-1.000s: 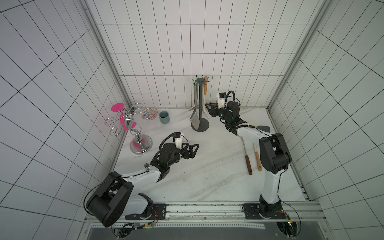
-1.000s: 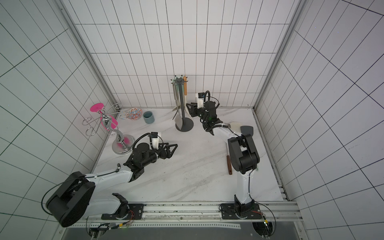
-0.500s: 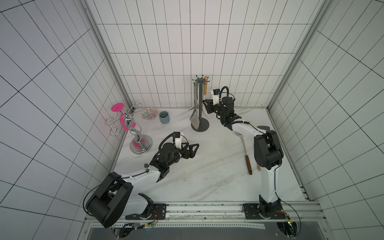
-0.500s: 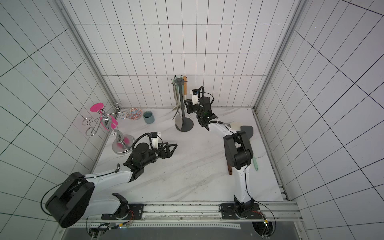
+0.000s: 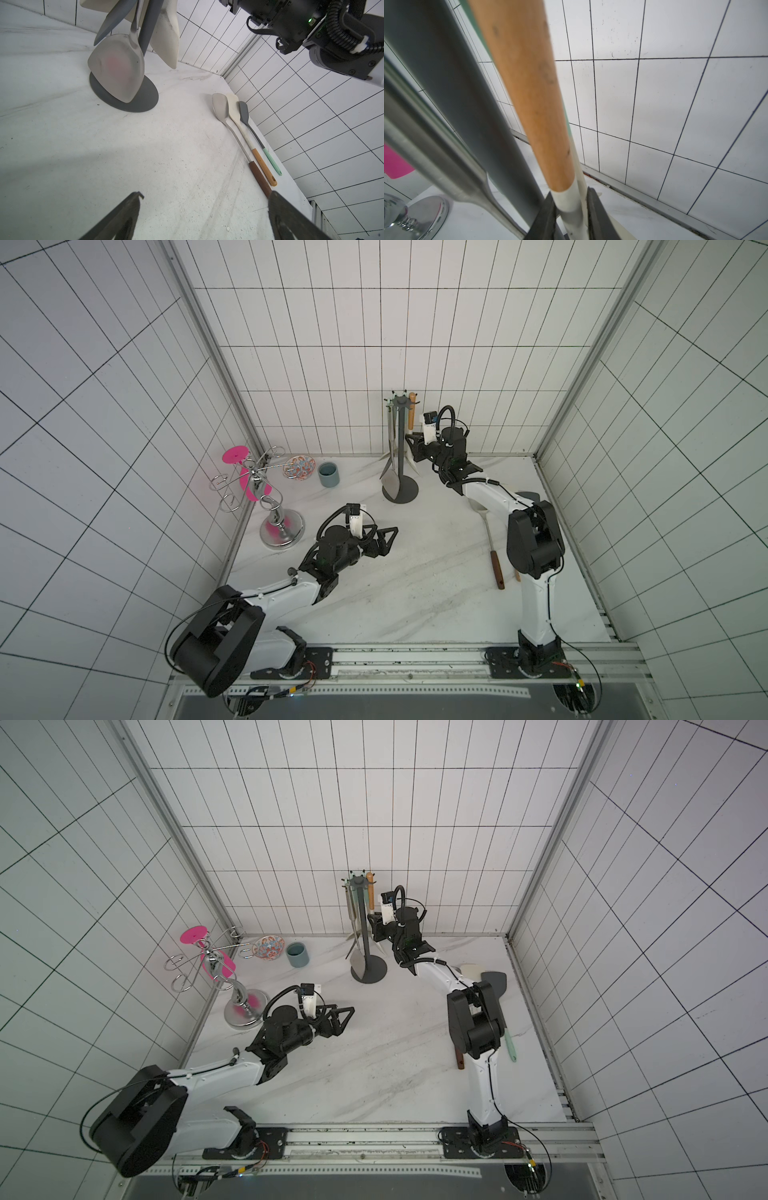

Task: Take the spatula off the kitchen utensil rack
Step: Take off the spatula from the rack, then place the spatula at the center of the board.

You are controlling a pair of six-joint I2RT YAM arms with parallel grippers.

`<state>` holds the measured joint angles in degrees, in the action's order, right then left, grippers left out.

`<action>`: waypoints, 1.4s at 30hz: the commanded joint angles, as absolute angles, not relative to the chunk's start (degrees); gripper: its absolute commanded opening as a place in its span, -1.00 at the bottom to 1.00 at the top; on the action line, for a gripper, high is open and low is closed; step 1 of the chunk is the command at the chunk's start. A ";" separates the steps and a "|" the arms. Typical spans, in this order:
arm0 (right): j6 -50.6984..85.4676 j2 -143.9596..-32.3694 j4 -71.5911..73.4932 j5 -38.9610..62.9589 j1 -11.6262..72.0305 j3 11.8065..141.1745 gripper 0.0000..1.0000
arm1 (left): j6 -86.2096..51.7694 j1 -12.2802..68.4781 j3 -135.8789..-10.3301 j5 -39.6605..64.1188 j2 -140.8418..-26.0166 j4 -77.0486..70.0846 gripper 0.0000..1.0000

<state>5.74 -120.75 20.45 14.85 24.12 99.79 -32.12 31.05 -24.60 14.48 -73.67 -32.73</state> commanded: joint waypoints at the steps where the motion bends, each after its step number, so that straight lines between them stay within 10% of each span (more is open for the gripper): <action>1: 2.81 -121.19 20.19 12.71 25.19 104.28 -0.58 | -31.96 30.93 -24.10 14.57 -72.49 -33.66 0.94; 9: -2.65 -117.02 17.19 6.33 27.10 102.45 -1.00 | -32.21 30.87 -23.82 14.84 -72.77 -34.45 0.94; 42: -4.92 -103.73 8.98 -22.10 28.39 95.50 -1.00 | -31.95 31.11 -23.29 15.45 -70.61 -34.81 0.94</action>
<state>-3.44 -109.51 5.61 -19.86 28.49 99.22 -32.12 31.07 -23.77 14.92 -71.83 -33.61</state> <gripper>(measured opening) 0.147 0.970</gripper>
